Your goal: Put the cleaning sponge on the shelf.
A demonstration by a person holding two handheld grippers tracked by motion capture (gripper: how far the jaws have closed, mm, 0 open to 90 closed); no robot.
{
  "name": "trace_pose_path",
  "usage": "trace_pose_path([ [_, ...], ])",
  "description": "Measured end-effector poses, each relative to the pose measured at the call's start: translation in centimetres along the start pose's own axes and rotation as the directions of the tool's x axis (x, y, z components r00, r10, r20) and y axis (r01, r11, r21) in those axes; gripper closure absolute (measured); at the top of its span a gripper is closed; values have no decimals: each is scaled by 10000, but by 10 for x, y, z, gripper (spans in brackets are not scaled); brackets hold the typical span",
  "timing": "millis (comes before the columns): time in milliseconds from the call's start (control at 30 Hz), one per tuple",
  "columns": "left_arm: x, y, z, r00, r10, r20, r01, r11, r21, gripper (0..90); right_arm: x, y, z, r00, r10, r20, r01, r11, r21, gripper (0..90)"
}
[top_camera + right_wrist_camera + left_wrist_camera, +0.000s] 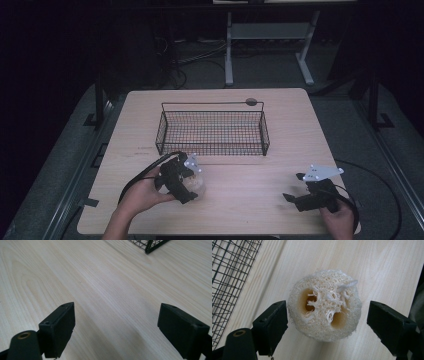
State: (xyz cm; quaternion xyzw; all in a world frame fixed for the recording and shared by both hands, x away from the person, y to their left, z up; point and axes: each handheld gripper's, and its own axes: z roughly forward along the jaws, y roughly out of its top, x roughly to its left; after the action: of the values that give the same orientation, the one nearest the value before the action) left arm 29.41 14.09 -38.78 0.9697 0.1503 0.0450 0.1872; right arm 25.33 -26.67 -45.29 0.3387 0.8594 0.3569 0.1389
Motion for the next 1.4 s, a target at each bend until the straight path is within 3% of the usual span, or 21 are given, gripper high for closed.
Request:
trace_pose_path([
  [400,4,1,10,9995,-214,234,208,9994,271,161,1,0,-1,10000,-34,-32,34,10000,-67,141],
  [733,5,5,10,9993,-211,318,202,9994,279,237,0,-1,-1,10000,-45,-7,45,10000,-83,141],
  [933,2,8,12,9997,-8,254,-1,9994,340,293,0,-1,-2,10000,-53,1,53,9999,-146,141],
  [1167,1,13,7,9997,252,-15,-252,9991,341,299,0,-1,-2,10000,-11,-6,11,9999,-156,141],
  [1400,2,18,1,9996,264,21,-265,9993,261,301,-1,-2,-3,10000,9,-15,-9,9998,-189,141],
])
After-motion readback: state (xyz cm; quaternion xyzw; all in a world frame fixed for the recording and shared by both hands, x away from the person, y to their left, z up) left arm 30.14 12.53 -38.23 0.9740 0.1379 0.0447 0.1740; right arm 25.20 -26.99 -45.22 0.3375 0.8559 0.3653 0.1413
